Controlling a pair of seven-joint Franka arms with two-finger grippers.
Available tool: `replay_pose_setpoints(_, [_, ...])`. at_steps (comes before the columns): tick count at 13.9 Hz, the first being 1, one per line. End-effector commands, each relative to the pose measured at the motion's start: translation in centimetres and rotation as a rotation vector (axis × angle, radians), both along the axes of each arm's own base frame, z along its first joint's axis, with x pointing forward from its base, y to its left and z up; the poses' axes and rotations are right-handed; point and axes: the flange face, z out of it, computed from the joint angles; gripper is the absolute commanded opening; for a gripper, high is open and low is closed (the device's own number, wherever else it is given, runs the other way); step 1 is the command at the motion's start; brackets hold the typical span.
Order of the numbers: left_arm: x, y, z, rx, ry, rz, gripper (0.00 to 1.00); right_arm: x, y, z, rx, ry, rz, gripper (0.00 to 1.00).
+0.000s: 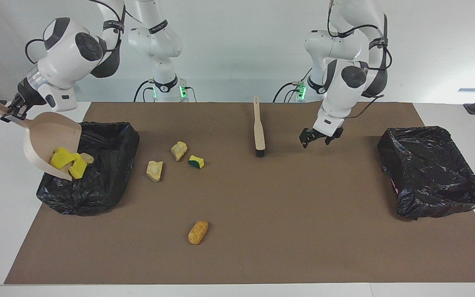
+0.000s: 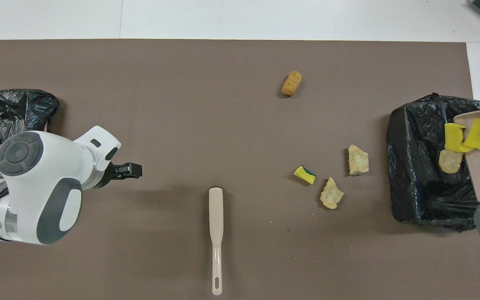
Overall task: Sweep and dump trash in bin
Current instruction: 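Tip the dustpan into the bag while the left gripper sets down the brush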
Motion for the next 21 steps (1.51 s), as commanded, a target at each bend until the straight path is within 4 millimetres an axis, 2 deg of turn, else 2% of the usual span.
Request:
replay_pose_setpoints(1, [0.7, 3.7, 0.8, 0.006, -0.02, -0.088, 1.0, -1.8, 3.3, 0.9, -0.07, -0.005, -0.008, 0.0])
replay_pose_setpoints(3, [1.4, 6.7, 1.7, 0.004, -0.04, -0.119, 1.0, -1.8, 5.2, 1.2, -0.096, 0.003, 0.003, 0.0])
replay_pose_setpoints(5, [2.5, 8.6, 3.8, 0.003, -0.062, -0.133, 1.0, -1.8, 4.4, 1.2, -0.1, 0.003, 0.004, 0.0])
replay_pose_setpoints(7, [3.2, 8.8, 7.3, 0.0, -0.036, -0.132, 1.0, -1.5, 4.1, 1.7, -0.1, 0.008, 0.032, 0.0])
replay_pose_setpoints(10, [3.5, 9.1, 13.9, -0.003, 0.016, -0.136, 1.0, -0.9, 4.5, 3.5, -0.114, 0.058, 0.107, 0.0])
replay_pose_setpoints(13, [1.6, 9.5, 19.8, 0.014, 0.012, -0.144, 1.0, -0.3, 5.1, 4.6, -0.148, 0.076, 0.189, 0.0])
replay_pose_setpoints(14, [0.8, 9.5, 21.0, 0.013, 0.002, -0.144, 1.0, -0.1, 5.3, 5.0, -0.142, 0.079, 0.186, 0.0])
replay_pose_setpoints(16, [-0.5, 10.0, 22.8, 0.032, -0.003, -0.143, 1.0, -0.1, 5.6, 5.5, -0.109, 0.104, 0.198, 0.0])
replay_pose_setpoints(18, [-1.0, 10.4, 23.7, 0.05, -0.004, -0.144, 1.0, 0.1, 6.0, 6.4, -0.009, 0.095, 0.194, 0.0])
replay_pose_setpoints(21, [-2.1, 10.7, 24.8, 0.048, -0.001, -0.138, 1.0, 0.2, 6.5, 6.1, 0.098, 0.074, 0.161, 0.0])
